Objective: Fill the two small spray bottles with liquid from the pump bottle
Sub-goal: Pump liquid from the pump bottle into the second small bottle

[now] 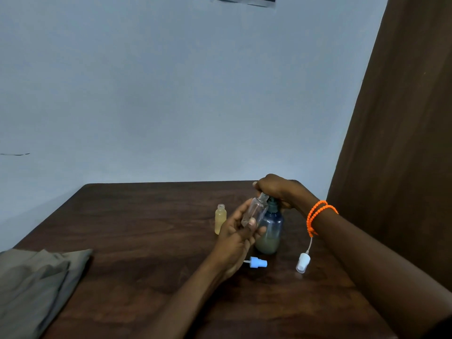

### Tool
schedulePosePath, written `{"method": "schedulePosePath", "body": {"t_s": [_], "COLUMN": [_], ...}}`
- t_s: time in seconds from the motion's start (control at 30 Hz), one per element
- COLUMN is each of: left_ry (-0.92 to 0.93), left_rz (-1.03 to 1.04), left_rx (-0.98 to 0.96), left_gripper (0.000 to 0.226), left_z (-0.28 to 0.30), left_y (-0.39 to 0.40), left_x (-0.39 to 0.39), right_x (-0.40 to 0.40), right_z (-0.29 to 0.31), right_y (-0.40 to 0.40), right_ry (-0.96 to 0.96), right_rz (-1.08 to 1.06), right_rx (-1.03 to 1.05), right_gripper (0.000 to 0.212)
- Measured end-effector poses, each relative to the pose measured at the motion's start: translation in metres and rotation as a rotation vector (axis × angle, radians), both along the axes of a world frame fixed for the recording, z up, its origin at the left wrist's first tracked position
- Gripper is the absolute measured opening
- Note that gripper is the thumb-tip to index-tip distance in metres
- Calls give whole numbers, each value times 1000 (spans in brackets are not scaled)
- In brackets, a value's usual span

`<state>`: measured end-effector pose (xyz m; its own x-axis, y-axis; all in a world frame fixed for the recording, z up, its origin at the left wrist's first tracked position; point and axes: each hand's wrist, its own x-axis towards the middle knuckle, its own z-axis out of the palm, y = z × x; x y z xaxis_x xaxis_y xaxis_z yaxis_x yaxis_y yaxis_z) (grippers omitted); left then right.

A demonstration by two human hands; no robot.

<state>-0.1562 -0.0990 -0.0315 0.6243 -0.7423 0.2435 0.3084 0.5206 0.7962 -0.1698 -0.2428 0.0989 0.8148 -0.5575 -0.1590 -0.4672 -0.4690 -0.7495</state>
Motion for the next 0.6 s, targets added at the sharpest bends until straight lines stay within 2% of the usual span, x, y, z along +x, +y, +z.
{"method": "schedulePosePath", "body": {"t_s": [0.07, 0.17, 0.27, 0.4, 0.6], "left_ry": [44, 115, 214, 284, 350], "left_rz": [-31, -29, 31, 68, 79], "left_rx": [-26, -48, -63, -77, -53], "left_gripper": [53, 52, 40, 55, 38], "left_z": [-2, -3, -3, -2, -5], "left_y": [-1, -1, 0, 0, -1], "left_x": [1, 0, -2, -2, -4], "right_x": [1, -1, -2, 2, -5], "right_z": [-3, -1, 4, -3, 3], "right_y": [0, -1, -1, -2, 3], "right_ry": [-14, 9, 43, -48, -16], "right_rz": [-5, 7, 29, -15, -12], "right_rx": [-25, 64, 132, 93, 57], "right_gripper": [26, 26, 28, 24, 25]}}
